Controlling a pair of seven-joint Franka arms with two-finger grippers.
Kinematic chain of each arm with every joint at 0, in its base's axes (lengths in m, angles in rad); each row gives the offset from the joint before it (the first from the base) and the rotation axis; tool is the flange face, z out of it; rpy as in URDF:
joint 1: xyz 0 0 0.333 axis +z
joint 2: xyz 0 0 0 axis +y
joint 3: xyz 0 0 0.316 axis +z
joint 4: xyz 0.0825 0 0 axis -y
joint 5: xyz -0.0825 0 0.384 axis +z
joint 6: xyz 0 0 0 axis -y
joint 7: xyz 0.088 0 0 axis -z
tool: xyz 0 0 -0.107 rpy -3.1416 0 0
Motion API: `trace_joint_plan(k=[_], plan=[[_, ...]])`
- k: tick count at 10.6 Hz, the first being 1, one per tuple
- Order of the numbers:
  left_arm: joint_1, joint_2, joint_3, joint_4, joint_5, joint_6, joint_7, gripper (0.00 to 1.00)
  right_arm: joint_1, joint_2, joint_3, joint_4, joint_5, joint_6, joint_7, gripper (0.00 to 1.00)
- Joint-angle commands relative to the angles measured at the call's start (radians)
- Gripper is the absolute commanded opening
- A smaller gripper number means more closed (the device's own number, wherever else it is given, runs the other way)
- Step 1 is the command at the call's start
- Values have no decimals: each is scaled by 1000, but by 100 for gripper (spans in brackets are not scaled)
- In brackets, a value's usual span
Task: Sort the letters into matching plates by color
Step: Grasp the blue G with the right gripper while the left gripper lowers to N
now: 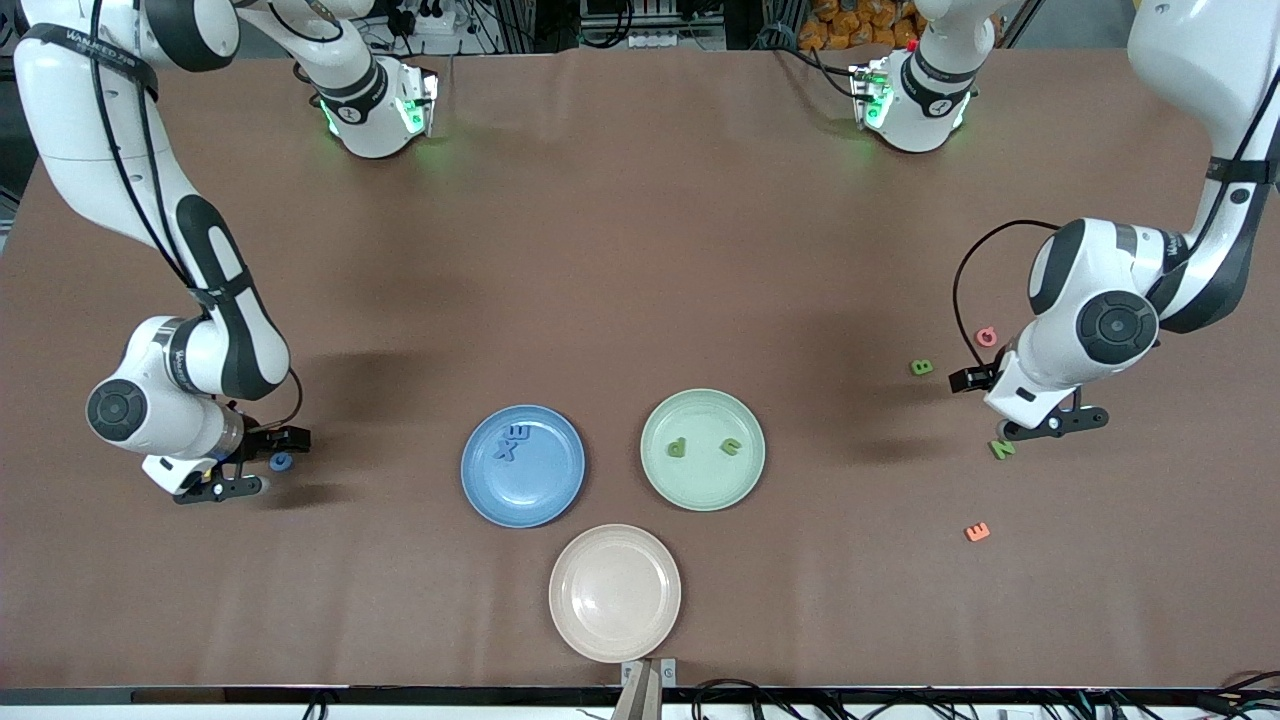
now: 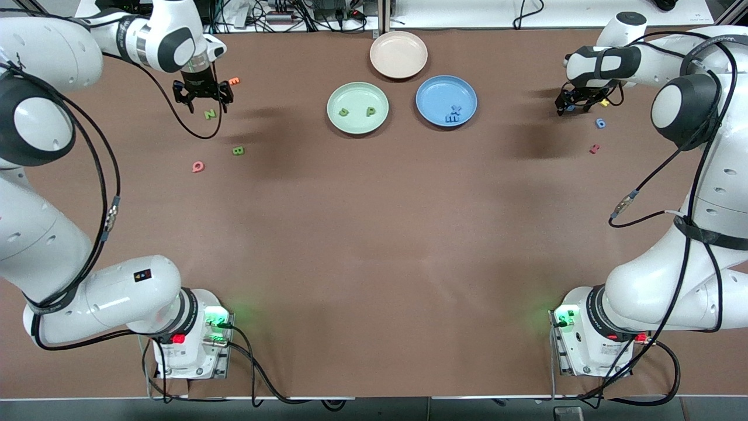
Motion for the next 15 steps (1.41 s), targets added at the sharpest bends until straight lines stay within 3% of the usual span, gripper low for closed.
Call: trace_joint_plan(k=[1, 4, 7, 11, 15], plan=[[8, 52, 15, 33, -8, 29, -20, 100, -2, -17, 5, -17, -6, 6, 16, 76], [8, 70, 61, 33, -9, 111, -160, 100, -3, -17, 10, -17, -6, 6, 16, 55], [7, 124, 85, 33, -2, 235, -269, 100, -2, -16, 10, -14, 8, 10, 18, 49], [-9, 219, 98, 83, 216, 246, -339, 100, -2, -14, 10, -9, 37, 12, 18, 46], [2, 285, 98, 157, 222, 246, -349, 100, 2, -11, 11, -6, 43, 13, 18, 35]])
